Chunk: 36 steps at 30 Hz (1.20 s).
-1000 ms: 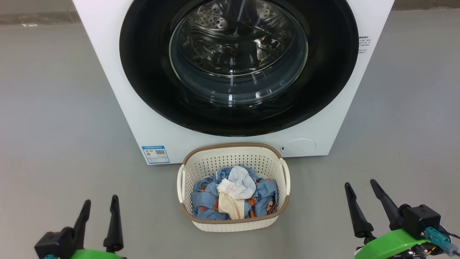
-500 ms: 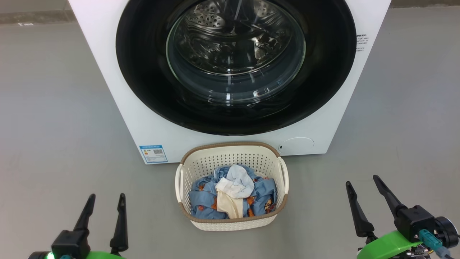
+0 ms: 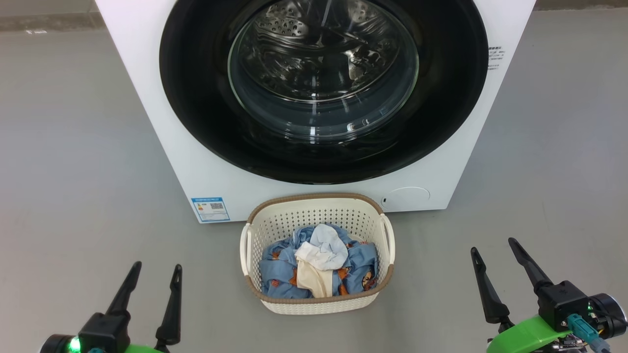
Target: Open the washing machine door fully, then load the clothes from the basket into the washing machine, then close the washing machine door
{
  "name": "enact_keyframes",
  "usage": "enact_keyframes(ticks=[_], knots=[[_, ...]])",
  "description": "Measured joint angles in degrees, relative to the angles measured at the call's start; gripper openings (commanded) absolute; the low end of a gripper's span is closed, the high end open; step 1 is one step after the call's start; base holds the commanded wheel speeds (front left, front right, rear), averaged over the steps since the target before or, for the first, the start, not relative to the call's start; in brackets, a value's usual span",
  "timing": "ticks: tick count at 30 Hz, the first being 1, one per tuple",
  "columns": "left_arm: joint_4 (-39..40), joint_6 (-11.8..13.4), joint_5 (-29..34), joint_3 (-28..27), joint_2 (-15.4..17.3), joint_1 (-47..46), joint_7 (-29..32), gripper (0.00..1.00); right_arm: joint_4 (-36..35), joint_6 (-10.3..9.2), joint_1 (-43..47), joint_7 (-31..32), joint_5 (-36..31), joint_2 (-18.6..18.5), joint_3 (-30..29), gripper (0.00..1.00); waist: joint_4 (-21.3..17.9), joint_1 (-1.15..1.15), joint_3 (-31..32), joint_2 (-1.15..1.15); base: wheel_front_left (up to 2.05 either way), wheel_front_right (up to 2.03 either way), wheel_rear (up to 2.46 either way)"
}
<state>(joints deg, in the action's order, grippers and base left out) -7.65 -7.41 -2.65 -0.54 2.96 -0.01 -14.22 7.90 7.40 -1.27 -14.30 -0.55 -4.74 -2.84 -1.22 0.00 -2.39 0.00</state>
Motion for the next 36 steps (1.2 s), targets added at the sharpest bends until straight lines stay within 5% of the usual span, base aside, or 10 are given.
enact_keyframes(ticks=[17,36], knots=[[-0.01,0.00,0.91,0.09,0.21,0.00,0.00,1.00,-0.01,0.00,-0.01,0.00,0.00,0.00,0.09,1.00,-0.17,0.00,-0.52,0.00,0.14,0.19,-0.32],[0.56,0.00,0.30,-0.18,0.62,-0.17,0.00,1.00,-0.01,0.00,-0.04,0.00,0.05,0.27,0.14,1.00,-0.62,0.00,-1.37,0.00,1.04,1.08,-2.12]])
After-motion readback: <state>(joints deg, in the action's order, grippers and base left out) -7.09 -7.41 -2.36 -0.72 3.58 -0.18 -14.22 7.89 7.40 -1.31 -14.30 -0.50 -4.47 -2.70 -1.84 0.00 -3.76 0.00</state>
